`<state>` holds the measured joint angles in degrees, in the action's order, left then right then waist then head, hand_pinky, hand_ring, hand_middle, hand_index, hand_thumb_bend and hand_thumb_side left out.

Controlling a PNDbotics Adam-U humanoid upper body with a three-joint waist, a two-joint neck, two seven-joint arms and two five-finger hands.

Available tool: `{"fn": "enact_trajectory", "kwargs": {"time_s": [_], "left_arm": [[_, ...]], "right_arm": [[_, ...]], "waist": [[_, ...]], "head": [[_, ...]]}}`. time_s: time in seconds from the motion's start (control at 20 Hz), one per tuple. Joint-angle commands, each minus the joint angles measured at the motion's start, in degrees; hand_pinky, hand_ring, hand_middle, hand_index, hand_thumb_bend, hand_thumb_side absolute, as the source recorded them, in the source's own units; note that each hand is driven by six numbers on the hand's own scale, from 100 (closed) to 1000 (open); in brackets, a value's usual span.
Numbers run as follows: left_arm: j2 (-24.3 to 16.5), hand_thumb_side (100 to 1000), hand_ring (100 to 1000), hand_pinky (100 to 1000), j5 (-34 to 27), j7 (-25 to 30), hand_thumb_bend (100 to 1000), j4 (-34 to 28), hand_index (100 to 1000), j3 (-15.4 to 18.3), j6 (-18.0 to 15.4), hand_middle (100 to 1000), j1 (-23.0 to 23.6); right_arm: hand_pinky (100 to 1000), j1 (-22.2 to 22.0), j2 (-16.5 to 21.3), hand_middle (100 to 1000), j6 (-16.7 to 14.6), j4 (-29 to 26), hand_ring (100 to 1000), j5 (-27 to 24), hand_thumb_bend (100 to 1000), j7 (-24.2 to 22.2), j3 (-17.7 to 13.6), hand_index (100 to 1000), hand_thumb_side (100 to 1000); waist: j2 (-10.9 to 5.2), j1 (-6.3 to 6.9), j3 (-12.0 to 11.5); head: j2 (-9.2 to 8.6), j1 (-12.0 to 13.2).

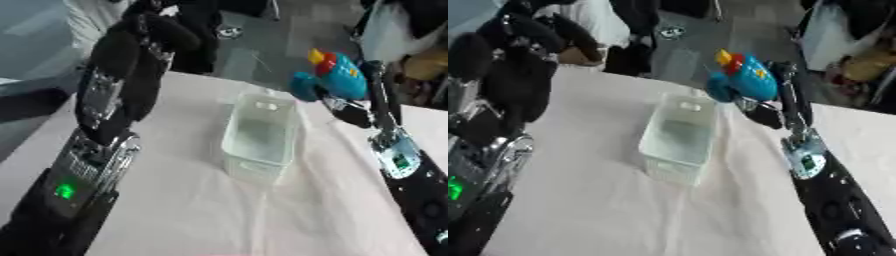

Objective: Pick up objects on the table and place them in the box.

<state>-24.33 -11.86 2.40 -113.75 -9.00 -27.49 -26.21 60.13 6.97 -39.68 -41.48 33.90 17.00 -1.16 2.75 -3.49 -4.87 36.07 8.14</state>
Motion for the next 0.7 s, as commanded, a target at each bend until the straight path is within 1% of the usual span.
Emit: {"fn": "enact_trajectory", "kwargs": {"time_s": [0.05,0.3,0.7], "left_arm": [[0.06,914,581,536,-0.31,-0.23,269,-0.84,655,0.16,0.14,797,-1.26],[0.53,913,583,539,-0.59,-0.39,271,-0.84,656,0.04,0.36,796,-1.98],[1.12,911,585,542,-0.95,-0.52,274,-0.84,656,-0.03,0.72,795,-2.85]], "right_arm": [[100,2.03,-0.13,100,0.27,-2.34,100,-3.84,522,-3.54,0.63,100,284],[100,2.20,-1.86,100,0.50,-2.91,100,-6.10,525,-7.28,1.12,100,281],[100,1.99,-3.69,100,0.52,-2.88,100,-6.47,528,-10.08,1.56,100,282]], "waist": [[-1.01,0.16,-0.25],[-1.03,-0.04,-0.91],[-1.02,-0.32,-1.59]], "head": [[-0.38,0.53],[-0.51,0.78],[-0.73,1.32]]}}
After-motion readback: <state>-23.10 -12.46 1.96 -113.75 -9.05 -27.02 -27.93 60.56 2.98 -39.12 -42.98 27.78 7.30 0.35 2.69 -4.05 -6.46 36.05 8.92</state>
